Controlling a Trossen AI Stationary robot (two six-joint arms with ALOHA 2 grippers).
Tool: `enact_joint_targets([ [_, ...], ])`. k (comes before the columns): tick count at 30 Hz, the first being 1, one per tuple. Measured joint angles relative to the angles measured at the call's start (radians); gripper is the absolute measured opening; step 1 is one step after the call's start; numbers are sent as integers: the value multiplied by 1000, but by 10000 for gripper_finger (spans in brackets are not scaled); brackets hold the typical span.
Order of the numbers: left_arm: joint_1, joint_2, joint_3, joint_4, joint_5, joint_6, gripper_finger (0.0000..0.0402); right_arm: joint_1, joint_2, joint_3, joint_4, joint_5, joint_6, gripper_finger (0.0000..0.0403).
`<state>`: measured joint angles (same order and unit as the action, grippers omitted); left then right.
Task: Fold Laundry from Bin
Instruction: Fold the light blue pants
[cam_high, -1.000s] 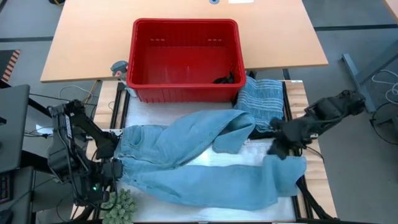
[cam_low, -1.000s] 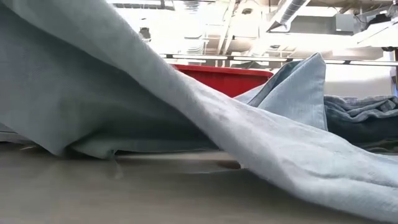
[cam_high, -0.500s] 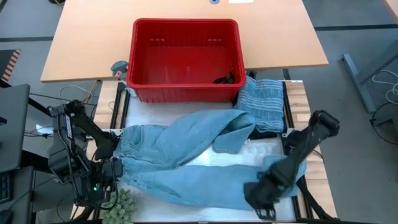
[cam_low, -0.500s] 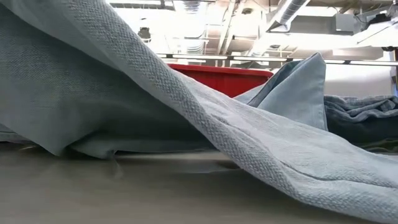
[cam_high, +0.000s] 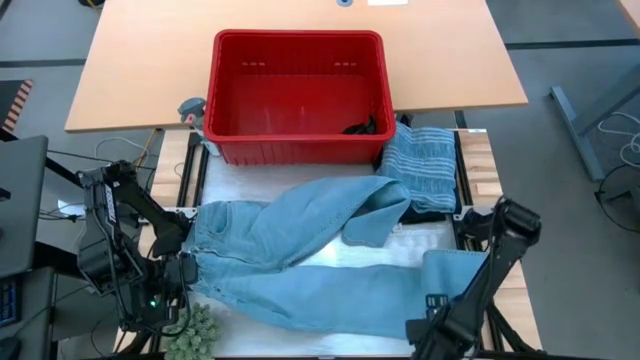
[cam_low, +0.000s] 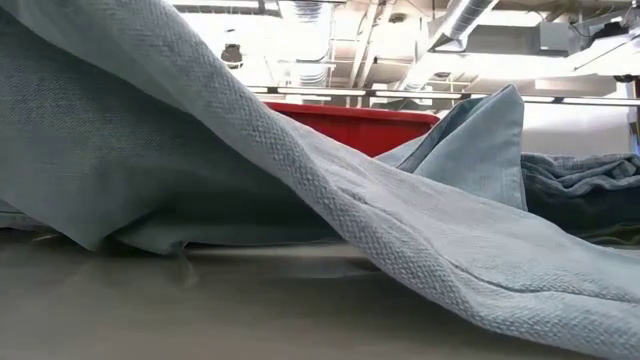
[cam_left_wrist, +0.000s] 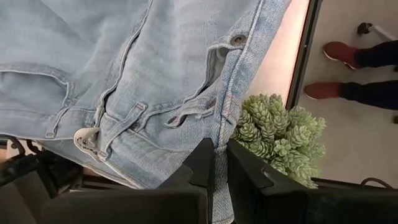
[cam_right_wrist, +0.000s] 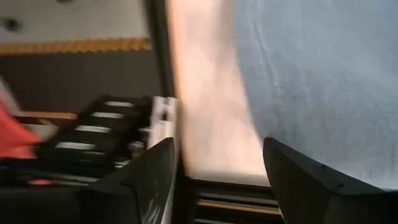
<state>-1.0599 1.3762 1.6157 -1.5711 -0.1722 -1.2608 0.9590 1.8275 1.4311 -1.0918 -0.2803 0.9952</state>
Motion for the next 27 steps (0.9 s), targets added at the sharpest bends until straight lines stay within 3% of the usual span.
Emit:
enact_joint_targets([
  [6, 0, 0, 0, 0, 0, -34, 14, 15, 108, 0, -108, 45, 64, 272],
  [13, 0, 0, 0, 0, 0, -28, 14, 18, 97, 23, -104, 66, 120, 271],
  [20, 0, 0, 0, 0, -17, -26, 14, 60, 31, 123, -209, 282, 121, 270],
  [27, 0, 0, 0, 0, -18, -27, 14, 83, 42, 131, -137, 311, -60, 269],
])
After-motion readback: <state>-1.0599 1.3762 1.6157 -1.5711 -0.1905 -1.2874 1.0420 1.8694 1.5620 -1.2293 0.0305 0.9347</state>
